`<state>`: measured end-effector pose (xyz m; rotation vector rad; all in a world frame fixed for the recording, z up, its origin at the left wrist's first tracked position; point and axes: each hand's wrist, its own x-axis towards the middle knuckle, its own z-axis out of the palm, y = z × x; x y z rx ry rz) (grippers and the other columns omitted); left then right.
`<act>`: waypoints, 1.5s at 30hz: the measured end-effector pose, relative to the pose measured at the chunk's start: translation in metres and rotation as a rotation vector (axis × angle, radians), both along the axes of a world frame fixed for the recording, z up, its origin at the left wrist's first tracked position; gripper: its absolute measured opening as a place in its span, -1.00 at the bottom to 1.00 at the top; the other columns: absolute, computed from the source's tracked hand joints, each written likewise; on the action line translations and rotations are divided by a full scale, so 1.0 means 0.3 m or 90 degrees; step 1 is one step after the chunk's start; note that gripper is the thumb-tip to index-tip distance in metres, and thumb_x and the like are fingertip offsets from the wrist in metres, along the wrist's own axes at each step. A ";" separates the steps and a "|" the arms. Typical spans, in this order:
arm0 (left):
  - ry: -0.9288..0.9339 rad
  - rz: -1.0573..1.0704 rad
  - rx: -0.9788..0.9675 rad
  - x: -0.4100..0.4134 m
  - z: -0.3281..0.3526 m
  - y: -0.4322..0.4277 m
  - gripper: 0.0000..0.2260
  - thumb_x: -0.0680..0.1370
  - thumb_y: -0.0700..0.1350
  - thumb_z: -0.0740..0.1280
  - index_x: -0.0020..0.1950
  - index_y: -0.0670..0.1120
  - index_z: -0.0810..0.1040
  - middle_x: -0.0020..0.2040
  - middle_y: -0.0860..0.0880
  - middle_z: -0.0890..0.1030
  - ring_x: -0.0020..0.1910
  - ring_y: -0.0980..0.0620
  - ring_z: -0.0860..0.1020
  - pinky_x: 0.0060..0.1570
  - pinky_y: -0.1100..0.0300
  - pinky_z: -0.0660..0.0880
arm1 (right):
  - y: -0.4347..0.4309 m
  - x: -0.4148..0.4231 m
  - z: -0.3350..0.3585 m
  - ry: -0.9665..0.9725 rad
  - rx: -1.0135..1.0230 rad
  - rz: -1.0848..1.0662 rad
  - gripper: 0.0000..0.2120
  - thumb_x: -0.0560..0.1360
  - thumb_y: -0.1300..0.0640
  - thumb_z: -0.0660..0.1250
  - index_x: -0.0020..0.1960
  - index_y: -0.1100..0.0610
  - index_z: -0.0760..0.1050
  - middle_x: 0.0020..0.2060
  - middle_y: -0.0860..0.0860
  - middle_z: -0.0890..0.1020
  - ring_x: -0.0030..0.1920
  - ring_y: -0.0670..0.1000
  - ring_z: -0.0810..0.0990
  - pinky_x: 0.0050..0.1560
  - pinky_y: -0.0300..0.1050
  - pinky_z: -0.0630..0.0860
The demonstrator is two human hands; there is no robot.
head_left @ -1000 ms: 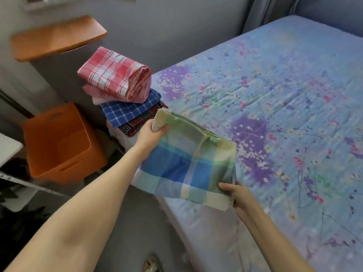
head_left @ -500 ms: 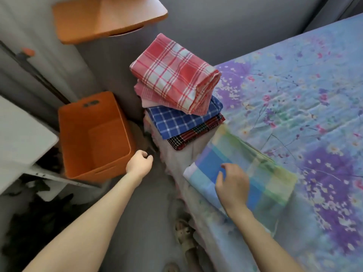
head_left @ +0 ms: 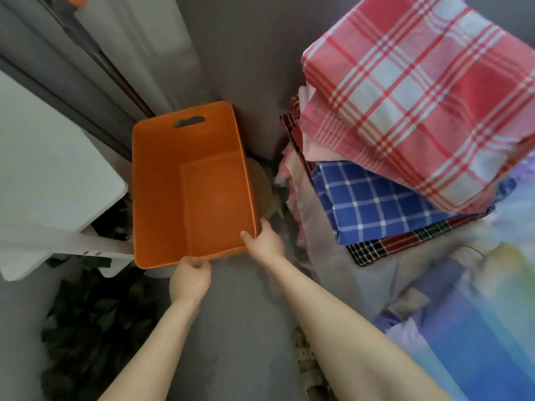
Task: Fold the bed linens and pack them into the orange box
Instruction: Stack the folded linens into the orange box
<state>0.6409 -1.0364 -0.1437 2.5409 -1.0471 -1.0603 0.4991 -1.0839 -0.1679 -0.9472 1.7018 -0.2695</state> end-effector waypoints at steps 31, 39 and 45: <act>0.125 -0.215 -0.124 0.293 1.196 0.816 -0.80 0.49 -0.26 0.34 0.09 -0.10 0.56 0.04 -0.14 0.61 0.08 -0.21 0.57 0.07 -0.11 0.51 | 1.219 -0.222 1.143 -0.043 0.082 -0.080 -0.74 0.51 0.40 0.12 0.13 0.26 0.48 -0.20 0.21 0.68 -0.27 0.13 0.70 -0.16 0.01 0.64; 0.159 -0.460 -0.273 -0.005 1.674 0.848 -0.74 0.40 -0.35 0.33 -0.07 0.00 0.56 -0.18 0.01 0.62 -0.15 0.02 0.60 -0.08 0.03 0.58 | 1.502 -0.496 1.556 -0.147 -0.032 -0.261 -0.72 0.48 0.50 0.03 -0.01 0.41 0.49 -0.36 0.32 0.62 -0.39 0.24 0.64 -0.32 0.07 0.64; 0.264 -0.574 -0.343 -0.412 1.729 0.677 -0.70 0.46 -0.36 0.25 0.03 -0.02 0.61 -0.03 -0.05 0.66 -0.04 -0.10 0.63 0.02 -0.07 0.58 | 1.510 -0.740 1.652 -0.085 -0.143 -0.441 -0.75 0.47 0.50 0.07 -0.09 0.37 0.52 -0.38 0.26 0.64 -0.41 0.19 0.65 -0.39 0.00 0.63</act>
